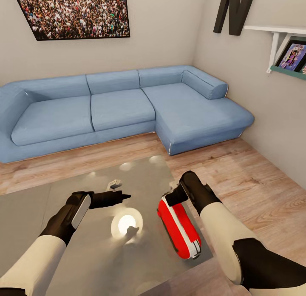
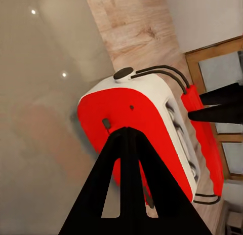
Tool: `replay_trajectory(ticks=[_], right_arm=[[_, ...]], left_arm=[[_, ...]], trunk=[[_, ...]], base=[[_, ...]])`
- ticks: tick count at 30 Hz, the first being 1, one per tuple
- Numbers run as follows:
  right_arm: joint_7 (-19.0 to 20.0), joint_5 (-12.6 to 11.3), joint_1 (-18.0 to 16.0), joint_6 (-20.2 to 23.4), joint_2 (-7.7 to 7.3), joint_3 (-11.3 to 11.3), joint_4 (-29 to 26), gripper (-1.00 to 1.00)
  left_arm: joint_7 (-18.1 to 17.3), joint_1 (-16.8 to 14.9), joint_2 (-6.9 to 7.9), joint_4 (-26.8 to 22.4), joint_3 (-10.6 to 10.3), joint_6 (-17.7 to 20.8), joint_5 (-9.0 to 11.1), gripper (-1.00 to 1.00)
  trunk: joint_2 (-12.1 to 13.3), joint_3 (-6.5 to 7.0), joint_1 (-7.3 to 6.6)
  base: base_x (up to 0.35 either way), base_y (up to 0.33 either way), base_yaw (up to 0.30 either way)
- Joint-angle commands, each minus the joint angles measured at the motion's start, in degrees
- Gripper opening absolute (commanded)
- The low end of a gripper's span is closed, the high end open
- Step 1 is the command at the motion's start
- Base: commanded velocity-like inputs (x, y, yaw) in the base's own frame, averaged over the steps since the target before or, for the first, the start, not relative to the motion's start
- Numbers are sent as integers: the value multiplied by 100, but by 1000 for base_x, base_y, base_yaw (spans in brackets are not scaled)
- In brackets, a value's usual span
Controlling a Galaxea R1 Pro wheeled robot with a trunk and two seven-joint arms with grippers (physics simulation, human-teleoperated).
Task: Turn on the radio receiver that's on the table in the living room.
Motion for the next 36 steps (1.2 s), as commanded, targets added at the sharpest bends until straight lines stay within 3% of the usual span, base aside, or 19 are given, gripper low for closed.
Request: replay_trajectory(ticks=[1, 17, 22, 27, 33, 34, 36], right_arm=[[-6, 25, -2, 0, 0, 1, 3, -100], [-22, 4, -2, 0, 0, -27, 17, -100], [-24, 6, -2, 0, 0, -132, 27, -100], [-264, -2, -2, -306, 0, -207, 344, -100], [-333, -3, -2, -353, 0, -289, 393, -100], [-336, -3, -2, -355, 0, -290, 394, 100], [-338, -3, -2, -357, 0, -293, 394, 100]], left_arm=[[0, 0, -1, -1, 0, 0, 0, -100], [0, 0, 0, 1, 0, -2, 0, -100], [0, 0, 3, 2, 0, -2, -1, -100], [0, 0, -1, 2, 0, -2, -3, -100], [0, 0, -4, 2, 0, 0, -3, -100], [0, 0, -5, 2, 0, 0, -1, -100], [3, 0, -11, 2, 0, -3, 0, -100]], trunk=[[0, 0, 0], [0, 0, 0], [0, 0, 0], [0, 0, 0], [0, 0, 0], [0, 0, 0], [0, 0, 0]], base=[[0, 0, 0], [0, 0, 0], [0, 0, 0], [0, 0, 0], [0, 0, 0], [0, 0, 0], [0, 0, 0]])
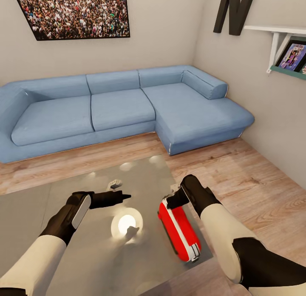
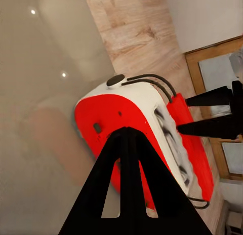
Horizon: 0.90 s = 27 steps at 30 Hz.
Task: Turn on the radio receiver that's on the table in the living room.
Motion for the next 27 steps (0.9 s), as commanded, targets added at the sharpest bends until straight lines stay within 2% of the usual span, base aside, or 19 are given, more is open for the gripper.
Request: replay_trajectory(ticks=[1, 23, 24, 27], right_arm=[[3, 0, 0, 0, 0, 0, 0, 100], [29, 18, 0, 19, 0, 1, -48, 100], [40, 18, 0, 39, 0, 1, -101, 100], [164, 13, 0, 357, 0, 12, -759, 100]], left_arm=[[2, 0, 0, 0, 0, 0, 0, -100], [6, 0, -4, 0, 0, -6, 0, -100], [4, 0, -4, 0, 0, -6, 0, -100], [1, 0, -4, 0, 0, -5, 0, -100]], trunk=[[0, 0, 0], [0, 0, 0], [0, 0, 0], [0, 0, 0]], base=[[0, 0, 0], [0, 0, 0], [0, 0, 0], [0, 0, 0]])
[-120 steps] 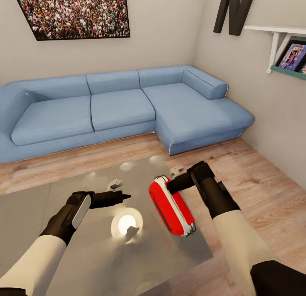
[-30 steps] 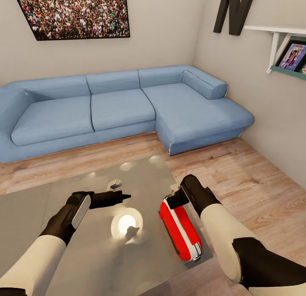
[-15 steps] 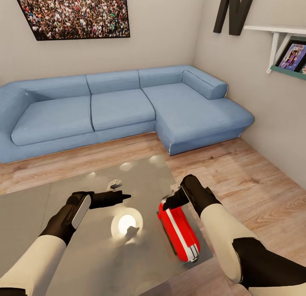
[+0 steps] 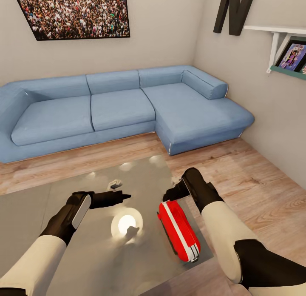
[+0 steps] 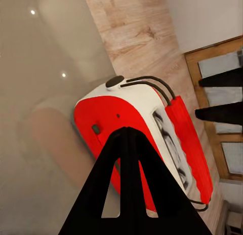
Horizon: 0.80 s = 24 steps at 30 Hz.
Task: Turn on the radio receiver that's on the table in the living room.
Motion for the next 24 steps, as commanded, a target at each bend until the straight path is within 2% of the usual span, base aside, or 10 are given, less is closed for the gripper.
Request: replay_trajectory(ticks=[1, 4, 7, 10, 14, 19, 20, 21, 23, 24], right_arm=[[68, 6, 1, 4, 0, 17, -231, 100], [301, 21, 1, 4, 0, 105, -1257, 100], [475, 9, 1, 4, 0, 636, -2173, 100], [694, 7, 1, 4, 0, 951, -2959, 100], [741, 15, 1, 4, -91, 1012, -3219, 100], [753, 16, 1, 4, -549, 1020, -3265, 100], [755, 14, 1, 4, -715, 1019, -3268, 100], [770, 11, 1, 4, -1004, 1015, -3270, 100], [809, 4, 1, 4, -1297, 1012, -3270, 100], [885, -8, 1, 4, -1569, 1007, -3268, 100]], left_arm=[[0, 0, 0, 0, 0, 0, 0, -100], [-3, 0, 0, 0, 0, 3, 0, -100], [-4, 0, -1, -7, -1, 6, 0, -100], [-6, 0, 2, -9, -2, 8, 0, -100], [-12, 0, 21, -33, -4, 8, 0, -100], [-14, 0, 53, -29, -5, 8, -6, -100], [-15, 0, 74, -22, -6, 8, -7, -100], [-18, 0, 156, -14, -7, 7, -6, -100], [-23, 2, 264, -12, -8, 3, 0, -100], [-30, 10, 375, -21, -8, 2, 7, -100]], trunk=[[0, 0, 0], [0, 0, 0], [0, 0, 0], [0, 0, 0], [0, 0, 0], [0, 0, 0], [0, 0, 0], [0, 0, 0], [0, 0, 0], [0, 0, 0]], base=[[0, 0, 0], [0, 0, 0], [0, 0, 0], [0, 0, 0], [0, 0, 0], [0, 0, 0], [0, 0, 0], [0, 0, 0], [0, 0, 0], [0, 0, 0]])
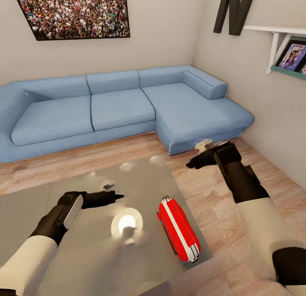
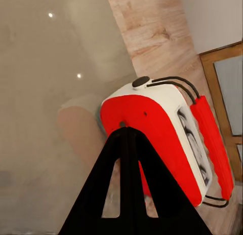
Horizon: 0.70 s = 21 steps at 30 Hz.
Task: Turn on the radio receiver that's on the table in the living room.
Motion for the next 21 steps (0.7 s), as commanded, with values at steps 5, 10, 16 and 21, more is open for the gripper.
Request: replay_trajectory(ticks=[5, 10, 16, 21], right_arm=[[181, -78, 121, 17, -1118, -10, 82, 100], [134, -70, 497, 17, -1803, -176, 539, 100], [-90, -55, 1021, -549, -2003, -980, 2182, 100], [-1142, -114, 1256, -2866, -1937, -1263, 4862, 100]], left_arm=[[-18, 56, 356, -5, -1, -97, 15, -100], [-37, 52, 600, 20, -1, -282, 20, -100], [-41, 53, 628, 81, -1, -325, 19, -100], [-41, 59, 644, 88, -1, -333, 13, -100]], trunk=[[0, 0, 0], [0, 0, 0], [0, 0, 0], [0, 0, 0]], base=[[0, 0, 0], [0, 0, 0], [0, 0, 0], [0, 0, 0]])
